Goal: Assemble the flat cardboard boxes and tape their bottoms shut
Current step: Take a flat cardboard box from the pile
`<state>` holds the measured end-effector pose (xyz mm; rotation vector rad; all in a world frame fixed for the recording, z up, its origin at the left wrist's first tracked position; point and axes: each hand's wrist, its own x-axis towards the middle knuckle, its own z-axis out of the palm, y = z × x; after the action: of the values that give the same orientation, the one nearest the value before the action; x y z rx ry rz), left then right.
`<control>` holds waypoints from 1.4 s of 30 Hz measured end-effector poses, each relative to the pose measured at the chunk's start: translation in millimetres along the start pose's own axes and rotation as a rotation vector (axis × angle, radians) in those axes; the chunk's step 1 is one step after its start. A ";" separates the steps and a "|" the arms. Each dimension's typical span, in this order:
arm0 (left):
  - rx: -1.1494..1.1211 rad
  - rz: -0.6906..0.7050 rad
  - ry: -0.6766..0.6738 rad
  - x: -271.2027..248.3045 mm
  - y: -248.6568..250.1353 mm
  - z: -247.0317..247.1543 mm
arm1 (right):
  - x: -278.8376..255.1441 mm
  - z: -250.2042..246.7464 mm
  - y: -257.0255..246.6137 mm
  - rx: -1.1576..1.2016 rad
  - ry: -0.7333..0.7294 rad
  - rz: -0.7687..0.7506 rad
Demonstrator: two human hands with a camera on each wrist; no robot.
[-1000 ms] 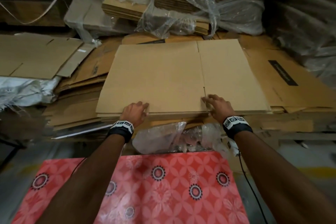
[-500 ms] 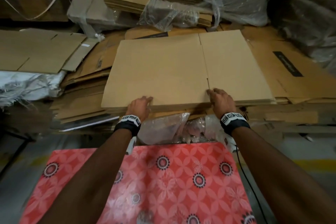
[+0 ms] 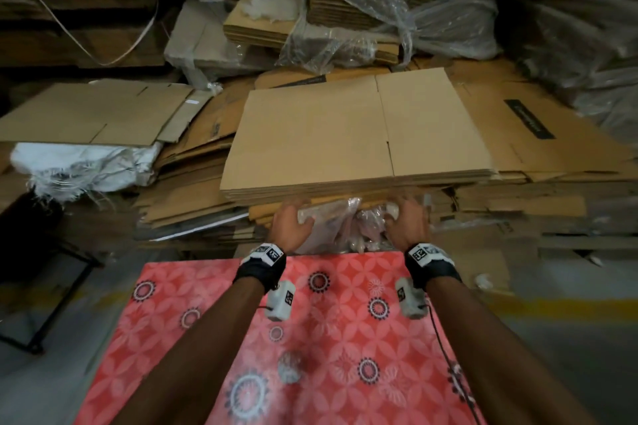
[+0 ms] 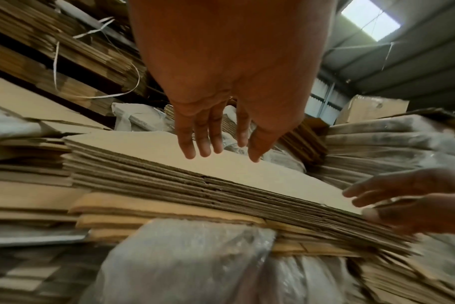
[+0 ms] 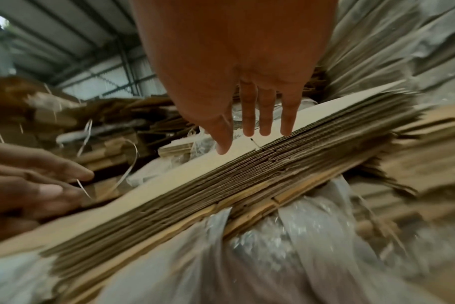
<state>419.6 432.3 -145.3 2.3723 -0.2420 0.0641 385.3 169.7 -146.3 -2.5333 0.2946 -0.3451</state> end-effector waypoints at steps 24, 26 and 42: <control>-0.358 0.214 -0.705 -393.8 58.1 162.3 | -558.8 -39.7 111.5 0.150 0.323 0.635; -0.362 0.257 -0.774 -416.6 77.9 179.5 | -588.8 -46.3 123.5 0.147 0.380 0.700; -0.143 0.313 -1.107 -551.9 185.5 380.2 | -724.3 -99.4 287.2 0.264 0.589 1.000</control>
<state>-166.5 125.5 -359.6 1.9664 -1.0789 -1.0901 -366.7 87.3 -357.6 -1.6864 1.5265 -0.6398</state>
